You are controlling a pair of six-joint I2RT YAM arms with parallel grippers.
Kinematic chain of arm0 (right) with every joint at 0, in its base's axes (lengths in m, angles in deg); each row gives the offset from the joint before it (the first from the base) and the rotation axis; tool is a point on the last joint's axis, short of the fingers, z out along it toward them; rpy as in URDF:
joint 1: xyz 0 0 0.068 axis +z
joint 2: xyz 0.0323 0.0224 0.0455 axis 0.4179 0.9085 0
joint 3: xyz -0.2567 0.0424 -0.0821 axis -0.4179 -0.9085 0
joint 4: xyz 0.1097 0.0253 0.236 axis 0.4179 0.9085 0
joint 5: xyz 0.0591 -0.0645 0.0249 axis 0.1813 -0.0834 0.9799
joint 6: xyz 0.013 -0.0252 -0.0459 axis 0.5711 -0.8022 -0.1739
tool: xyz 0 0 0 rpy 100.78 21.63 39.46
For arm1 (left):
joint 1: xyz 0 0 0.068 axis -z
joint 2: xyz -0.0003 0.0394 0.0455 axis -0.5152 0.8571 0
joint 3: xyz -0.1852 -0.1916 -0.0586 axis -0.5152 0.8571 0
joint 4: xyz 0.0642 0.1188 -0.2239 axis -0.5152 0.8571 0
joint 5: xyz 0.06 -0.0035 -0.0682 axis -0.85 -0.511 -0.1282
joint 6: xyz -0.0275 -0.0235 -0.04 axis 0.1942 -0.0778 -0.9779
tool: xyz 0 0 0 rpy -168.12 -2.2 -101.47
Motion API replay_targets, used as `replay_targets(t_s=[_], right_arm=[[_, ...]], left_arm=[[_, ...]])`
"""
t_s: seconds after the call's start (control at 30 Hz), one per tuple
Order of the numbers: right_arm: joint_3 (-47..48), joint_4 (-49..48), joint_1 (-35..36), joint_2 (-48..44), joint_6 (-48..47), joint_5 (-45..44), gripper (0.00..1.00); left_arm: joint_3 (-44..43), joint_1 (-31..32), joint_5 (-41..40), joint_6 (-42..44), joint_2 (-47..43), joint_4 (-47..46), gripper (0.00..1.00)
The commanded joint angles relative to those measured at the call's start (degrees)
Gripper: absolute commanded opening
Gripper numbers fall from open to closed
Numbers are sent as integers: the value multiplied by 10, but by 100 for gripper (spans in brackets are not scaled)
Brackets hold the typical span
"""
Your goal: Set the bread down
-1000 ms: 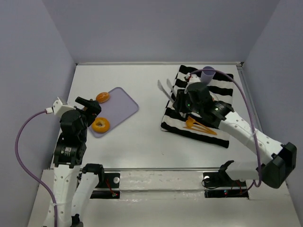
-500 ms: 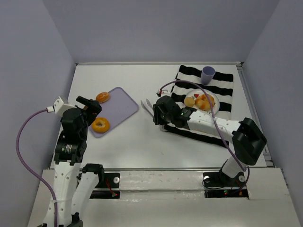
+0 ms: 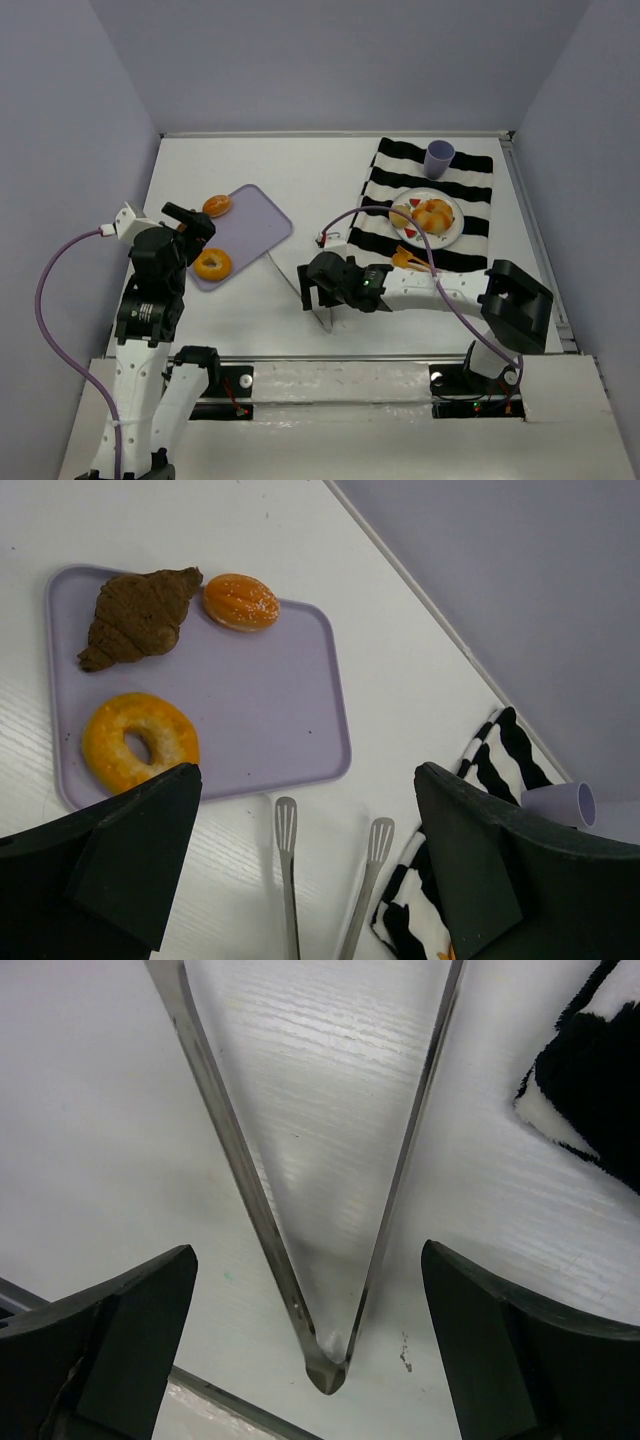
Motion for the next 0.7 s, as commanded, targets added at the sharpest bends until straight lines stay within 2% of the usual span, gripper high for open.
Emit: replay_targets(t_s=[0.0, 0.13, 0.3, 0.53, 0.67], right_arm=[[37, 1, 9, -23, 15, -58, 100], [52, 17, 9, -70, -8, -99, 100], [74, 58, 9, -126, -37, -192, 100], [114, 88, 9, -129, -80, -179, 100], [127, 96, 9, -111, -69, -193, 100]], left_arm=[[-6, 3, -6, 7, -6, -13, 99], [-8, 3, -5, 7, -8, -13, 99], [-6, 3, -3, 7, -4, -15, 99], [-5, 3, -5, 7, 0, -17, 99], [-6, 3, -7, 7, 1, -14, 99]])
